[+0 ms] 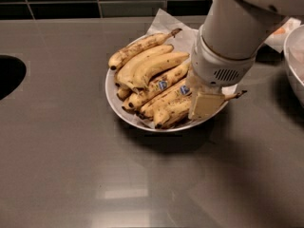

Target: Pick banana from white bowl

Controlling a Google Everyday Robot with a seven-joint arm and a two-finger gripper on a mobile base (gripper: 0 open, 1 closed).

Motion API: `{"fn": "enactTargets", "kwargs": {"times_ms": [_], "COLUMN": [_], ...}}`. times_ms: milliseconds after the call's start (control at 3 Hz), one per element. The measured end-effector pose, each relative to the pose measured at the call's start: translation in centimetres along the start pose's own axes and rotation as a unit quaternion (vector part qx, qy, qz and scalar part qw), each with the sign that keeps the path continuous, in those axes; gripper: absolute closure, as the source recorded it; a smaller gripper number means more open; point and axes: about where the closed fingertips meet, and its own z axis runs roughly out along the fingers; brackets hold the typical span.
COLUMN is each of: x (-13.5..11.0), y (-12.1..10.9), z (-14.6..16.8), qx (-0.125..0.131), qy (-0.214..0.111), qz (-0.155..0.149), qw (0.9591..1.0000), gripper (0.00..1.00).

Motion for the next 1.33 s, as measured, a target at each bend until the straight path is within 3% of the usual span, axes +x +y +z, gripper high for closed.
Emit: {"fn": "enactTargets", "kwargs": {"times_ms": [1000, 1333], "x": [-0.2, 0.0], "y": [0.3, 0.3], "z": [2.0, 2.1], "qx": [-0.025, -0.028], "qy": [0.004, 0.004], "qz": [-0.005, -0.001], "qw": [0.9997, 0.9996], "gripper": [0.49, 0.68]}}
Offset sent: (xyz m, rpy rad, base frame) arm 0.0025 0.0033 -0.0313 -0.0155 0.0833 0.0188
